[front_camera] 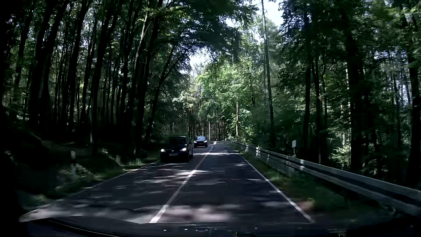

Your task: Follow the waypoints while adhering to traffic rules and regulations

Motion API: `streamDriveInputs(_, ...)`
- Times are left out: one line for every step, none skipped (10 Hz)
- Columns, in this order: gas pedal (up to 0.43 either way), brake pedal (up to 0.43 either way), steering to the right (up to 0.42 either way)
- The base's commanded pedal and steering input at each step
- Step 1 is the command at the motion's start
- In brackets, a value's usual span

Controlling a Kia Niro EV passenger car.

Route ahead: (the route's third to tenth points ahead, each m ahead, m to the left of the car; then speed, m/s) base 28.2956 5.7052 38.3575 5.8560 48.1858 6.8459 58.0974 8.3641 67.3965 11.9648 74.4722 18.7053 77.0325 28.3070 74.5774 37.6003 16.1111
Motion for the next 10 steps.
streamDriveInputs(0.24, 0.0, -0.005)
streamDriveInputs(0.209, 0.0, -0.004)
streamDriveInputs(0.189, 0.0, -0.004)
streamDriveInputs(0.169, 0.0, -0.004)
streamDriveInputs(0.157, 0.0, -0.004)
streamDriveInputs(0.13, 0.0, -0.004)
streamDriveInputs(0.087, 0.0, -0.004)
streamDriveInputs(0.079, 0.0, -0.004)
streamDriveInputs(0.059, 0.0, -0.004)
streamDriveInputs(0.059, 0.0, -0.003)
